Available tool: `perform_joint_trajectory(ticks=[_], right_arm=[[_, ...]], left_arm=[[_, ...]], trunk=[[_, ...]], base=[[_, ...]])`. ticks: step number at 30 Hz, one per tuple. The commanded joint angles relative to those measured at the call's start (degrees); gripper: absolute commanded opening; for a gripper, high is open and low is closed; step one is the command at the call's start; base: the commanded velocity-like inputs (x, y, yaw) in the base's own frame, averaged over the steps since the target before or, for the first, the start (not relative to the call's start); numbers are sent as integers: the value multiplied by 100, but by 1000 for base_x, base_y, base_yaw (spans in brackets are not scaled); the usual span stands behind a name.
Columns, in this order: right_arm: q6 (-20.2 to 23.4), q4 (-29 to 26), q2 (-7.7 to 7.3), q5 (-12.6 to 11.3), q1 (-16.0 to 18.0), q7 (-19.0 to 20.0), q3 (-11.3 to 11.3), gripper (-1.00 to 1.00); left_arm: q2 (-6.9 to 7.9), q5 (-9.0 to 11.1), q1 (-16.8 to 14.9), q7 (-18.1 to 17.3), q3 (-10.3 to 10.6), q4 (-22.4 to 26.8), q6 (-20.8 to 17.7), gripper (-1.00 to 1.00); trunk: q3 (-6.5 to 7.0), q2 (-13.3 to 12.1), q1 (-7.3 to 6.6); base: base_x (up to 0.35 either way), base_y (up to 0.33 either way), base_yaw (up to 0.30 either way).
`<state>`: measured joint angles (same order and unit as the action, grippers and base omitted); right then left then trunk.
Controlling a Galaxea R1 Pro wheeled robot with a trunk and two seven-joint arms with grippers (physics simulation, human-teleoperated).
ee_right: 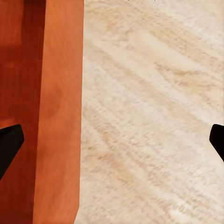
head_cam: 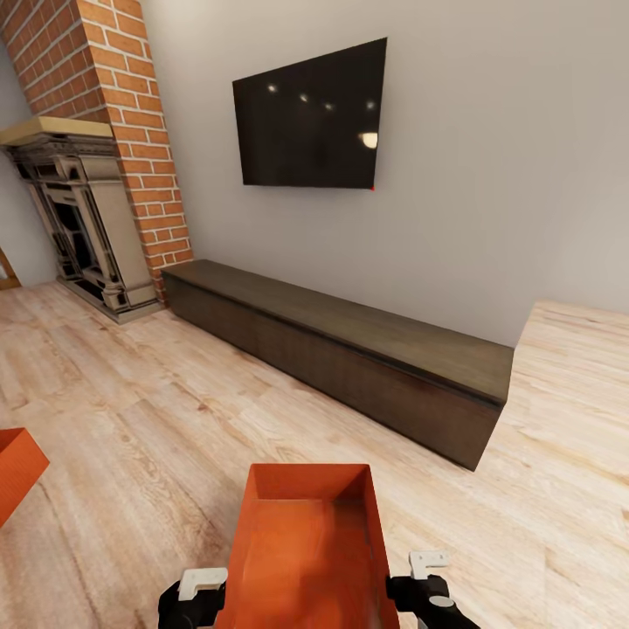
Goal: Move the two storage containers from the living room to the garage. In the garage, place one container on the floor and stack the other container on top of it (either order is fine).
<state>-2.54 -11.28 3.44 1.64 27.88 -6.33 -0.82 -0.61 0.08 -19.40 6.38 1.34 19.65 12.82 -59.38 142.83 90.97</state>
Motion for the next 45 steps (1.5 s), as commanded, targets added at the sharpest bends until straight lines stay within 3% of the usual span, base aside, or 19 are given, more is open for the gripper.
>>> perform_joint_trajectory(ticks=[1,32,39,45], right_arm=[[-18,55,4,-23,-2,9,-41,100],[-18,56,20,-23,-2,9,-42,100],[-18,56,24,-23,-2,9,-45,100],[-18,56,25,-23,-2,9,-46,100]], left_arm=[[0,0,-4,30,16,-5,19,100],[-8,0,-3,30,24,-5,19,100],[-6,0,-4,30,24,-5,17,100],[-9,0,-2,30,24,-5,18,100]], trunk=[[-6,1,49],[-6,1,49],[-157,49,86],[-157,49,86]], base=[[0,0,0],[0,0,0],[0,0,0],[0,0,0]])
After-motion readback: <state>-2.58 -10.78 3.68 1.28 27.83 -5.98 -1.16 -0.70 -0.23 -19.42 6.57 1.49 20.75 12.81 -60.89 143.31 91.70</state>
